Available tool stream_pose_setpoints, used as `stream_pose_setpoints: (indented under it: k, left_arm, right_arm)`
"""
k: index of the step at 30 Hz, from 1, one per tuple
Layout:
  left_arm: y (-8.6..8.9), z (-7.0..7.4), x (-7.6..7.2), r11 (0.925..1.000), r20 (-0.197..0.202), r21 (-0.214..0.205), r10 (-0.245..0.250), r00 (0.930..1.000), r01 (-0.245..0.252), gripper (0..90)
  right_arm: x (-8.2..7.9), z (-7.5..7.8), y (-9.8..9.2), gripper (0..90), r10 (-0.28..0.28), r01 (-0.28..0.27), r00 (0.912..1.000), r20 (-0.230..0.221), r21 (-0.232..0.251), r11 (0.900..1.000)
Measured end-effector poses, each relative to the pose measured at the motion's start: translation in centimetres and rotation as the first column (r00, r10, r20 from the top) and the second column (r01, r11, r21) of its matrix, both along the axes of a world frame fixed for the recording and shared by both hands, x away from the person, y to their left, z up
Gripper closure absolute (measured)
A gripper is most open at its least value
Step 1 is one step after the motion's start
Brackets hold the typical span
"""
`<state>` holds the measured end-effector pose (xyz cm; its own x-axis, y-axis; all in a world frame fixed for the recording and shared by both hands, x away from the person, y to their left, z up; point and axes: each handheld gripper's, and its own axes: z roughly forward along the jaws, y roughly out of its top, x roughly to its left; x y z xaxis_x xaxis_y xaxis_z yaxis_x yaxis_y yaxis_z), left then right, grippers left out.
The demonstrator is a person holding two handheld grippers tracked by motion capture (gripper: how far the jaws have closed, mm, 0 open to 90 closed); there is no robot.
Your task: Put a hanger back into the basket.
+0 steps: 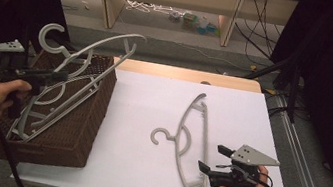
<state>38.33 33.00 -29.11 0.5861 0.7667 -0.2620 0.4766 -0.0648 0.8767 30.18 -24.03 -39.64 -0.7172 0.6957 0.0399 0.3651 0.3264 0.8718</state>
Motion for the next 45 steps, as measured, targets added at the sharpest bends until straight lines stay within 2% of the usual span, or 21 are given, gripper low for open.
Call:
stream_pose_setpoints:
  k: [7,14,22,26,29,32,34,37,39,40,41,42,45]
  left_arm:
    - [2.6,-1.1,1.1,0.9975,-0.007,0.043,0.056,0.9984,-0.055,79.1]
    - [4.9,-2.4,1.6,0.9935,0.009,0.086,0.073,0.9973,-0.074,79.1]
    - [6.8,-3.9,1.8,0.9872,-0.011,0.12,0.107,0.9942,-0.105,79.1]
    - [7.3,-4.6,1.7,0.9841,-0.029,0.136,0.119,0.9925,-0.114,79.1]
    - [7.5,-5.1,1.7,0.9846,-0.034,0.133,0.119,0.9923,-0.114,79.1]
    - [8.0,-5.8,1.7,0.9845,-0.057,0.132,0.124,0.9906,-0.116,79.1]
    - [8.1,-6.2,1.6,0.9819,-0.068,0.15,0.127,0.9895,-0.116,79.0]
    - [8.1,-6.5,1.6,0.9826,-0.077,0.152,0.12,0.9898,-0.107,79.0]
    - [8.0,-6.8,1.7,0.9805,-0.084,0.164,0.122,0.9889,-0.107,79.0]
    - [7.9,-7.1,1.9,0.9767,-0.1,0.186,0.127,0.9869,-0.106,79.0]
    - [7.9,-7.1,1.9,0.9767,-0.1,0.186,0.127,0.9869,-0.106,79.0]
    - [7.6,-7.4,2.0,0.9741,-0.124,0.203,0.126,0.9842,-0.099,79.0]
    - [7.3,-7.6,2.3,0.9709,-0.136,0.22,0.128,0.9824,-0.096,78.8]
  right_arm:
    - [0.0,-0.1,0.0,19.3,0.009,-0.009,0.9999,-0.006,0.003,1.0]
    - [0.0,-0.2,0.0,19.3,0.01,-0.01,0.9998,-0.017,-0.002,0.9999]
    - [0.0,-0.2,0.0,19.3,0.013,-0.013,0.9997,-0.02,-0.001,0.9999]
    - [0.0,-0.2,0.1,19.3,0.011,-0.011,0.9998,-0.018,0.0,0.9999]
    - [0.0,-0.2,0.1,19.3,0.014,-0.014,0.9997,-0.021,-0.001,0.9999]
    - [0.0,-0.2,0.1,19.4,0.017,-0.017,0.9996,-0.022,0.001,0.9999]
    - [0.0,-0.2,0.1,19.3,0.016,-0.016,0.9996,-0.023,0.0,0.9999]
    - [0.0,-0.2,0.0,19.3,0.018,-0.018,0.9995,-0.025,0.003,0.9998]
    - [0.1,-0.3,0.0,19.3,0.017,-0.017,0.9995,-0.026,0.001,0.9999]
    - [0.1,-0.3,0.0,19.3,0.017,-0.017,0.9995,-0.027,0.001,0.9999]
    - [0.1,-0.3,0.0,19.3,0.019,-0.019,0.9995,-0.026,0.0,0.9998]
    - [0.1,-0.3,0.0,19.3,0.02,-0.02,0.9995,-0.027,0.0,0.9998]
    - [0.1,-0.3,0.1,19.3,0.02,-0.02,0.9994,-0.027,0.003,0.9998]
